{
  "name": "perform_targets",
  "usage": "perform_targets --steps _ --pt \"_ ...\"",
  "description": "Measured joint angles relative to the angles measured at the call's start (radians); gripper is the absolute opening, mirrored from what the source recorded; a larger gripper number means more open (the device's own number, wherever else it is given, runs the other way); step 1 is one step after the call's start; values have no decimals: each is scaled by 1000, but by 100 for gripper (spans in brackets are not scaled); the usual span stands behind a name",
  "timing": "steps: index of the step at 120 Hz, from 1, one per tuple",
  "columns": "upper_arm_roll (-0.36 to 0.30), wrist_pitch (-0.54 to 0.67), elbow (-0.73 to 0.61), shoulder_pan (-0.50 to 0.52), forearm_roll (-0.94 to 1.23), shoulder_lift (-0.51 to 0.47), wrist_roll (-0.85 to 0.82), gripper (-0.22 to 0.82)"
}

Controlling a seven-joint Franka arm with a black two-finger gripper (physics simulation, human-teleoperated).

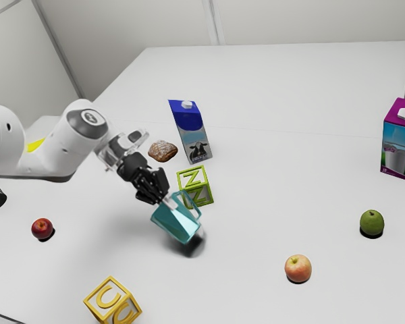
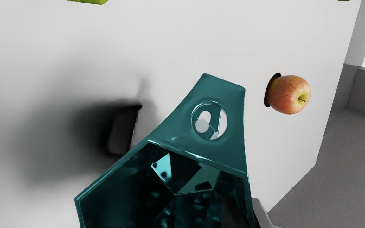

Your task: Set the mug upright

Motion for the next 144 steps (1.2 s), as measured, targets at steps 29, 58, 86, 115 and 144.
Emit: perform_targets --steps 29,58,86,115,144 --pt "-7 81 -7 -28 176 -101 -21 -18" --pt "-10 221 -58 -38 405 -178 -34 -18" --pt "-33 358 -64 -64 582 -145 -42 -18" --pt "-40 440 -56 -76 658 -106 -51 -18" --pt "-41 508 -45 -79 683 -60 -57 -18"
